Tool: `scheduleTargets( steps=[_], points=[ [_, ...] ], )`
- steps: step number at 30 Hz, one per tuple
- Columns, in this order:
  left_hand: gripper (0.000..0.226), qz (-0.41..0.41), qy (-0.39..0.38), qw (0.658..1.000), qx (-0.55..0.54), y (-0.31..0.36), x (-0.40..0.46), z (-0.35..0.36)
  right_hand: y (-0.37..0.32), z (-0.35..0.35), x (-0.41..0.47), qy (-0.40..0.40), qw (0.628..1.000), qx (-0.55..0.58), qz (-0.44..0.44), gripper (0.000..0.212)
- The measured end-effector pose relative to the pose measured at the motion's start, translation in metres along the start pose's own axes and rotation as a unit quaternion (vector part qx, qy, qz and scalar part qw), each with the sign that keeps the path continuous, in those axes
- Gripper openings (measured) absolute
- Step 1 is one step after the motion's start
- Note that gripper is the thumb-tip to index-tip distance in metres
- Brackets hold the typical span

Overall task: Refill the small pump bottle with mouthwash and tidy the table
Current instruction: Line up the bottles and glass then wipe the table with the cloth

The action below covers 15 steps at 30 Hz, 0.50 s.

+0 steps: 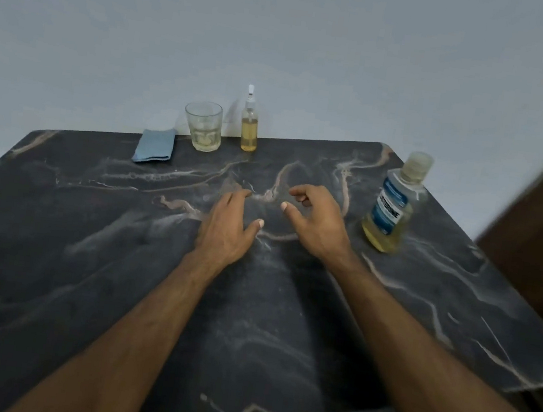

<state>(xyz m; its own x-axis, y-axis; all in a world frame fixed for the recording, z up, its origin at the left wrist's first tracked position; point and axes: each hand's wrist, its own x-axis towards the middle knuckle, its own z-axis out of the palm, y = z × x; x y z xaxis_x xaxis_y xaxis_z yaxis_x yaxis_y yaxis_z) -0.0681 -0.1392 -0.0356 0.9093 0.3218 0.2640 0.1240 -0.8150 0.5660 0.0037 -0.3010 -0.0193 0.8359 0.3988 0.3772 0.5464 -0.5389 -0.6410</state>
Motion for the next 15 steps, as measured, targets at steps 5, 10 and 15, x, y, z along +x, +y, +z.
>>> scheduleTargets(
  steps=[5, 10, 15],
  points=[
    [0.058, 0.021, -0.008, 0.999, 0.025, 0.023, -0.024, -0.001, 0.008, -0.034, -0.042, 0.073, 0.997, 0.001, 0.035, 0.013],
    [0.06, 0.019, -0.02, 0.999, 0.037, 0.031, -0.038, -0.001, 0.029, -0.063, -0.074, 0.236, 0.965, 0.019, 0.11, 0.02],
    [0.062, 0.011, -0.046, 0.997, 0.053, 0.033, -0.043, -0.002, 0.044, -0.074, -0.078, 0.281, 0.94, 0.024, 0.189, 0.036]
  ],
)
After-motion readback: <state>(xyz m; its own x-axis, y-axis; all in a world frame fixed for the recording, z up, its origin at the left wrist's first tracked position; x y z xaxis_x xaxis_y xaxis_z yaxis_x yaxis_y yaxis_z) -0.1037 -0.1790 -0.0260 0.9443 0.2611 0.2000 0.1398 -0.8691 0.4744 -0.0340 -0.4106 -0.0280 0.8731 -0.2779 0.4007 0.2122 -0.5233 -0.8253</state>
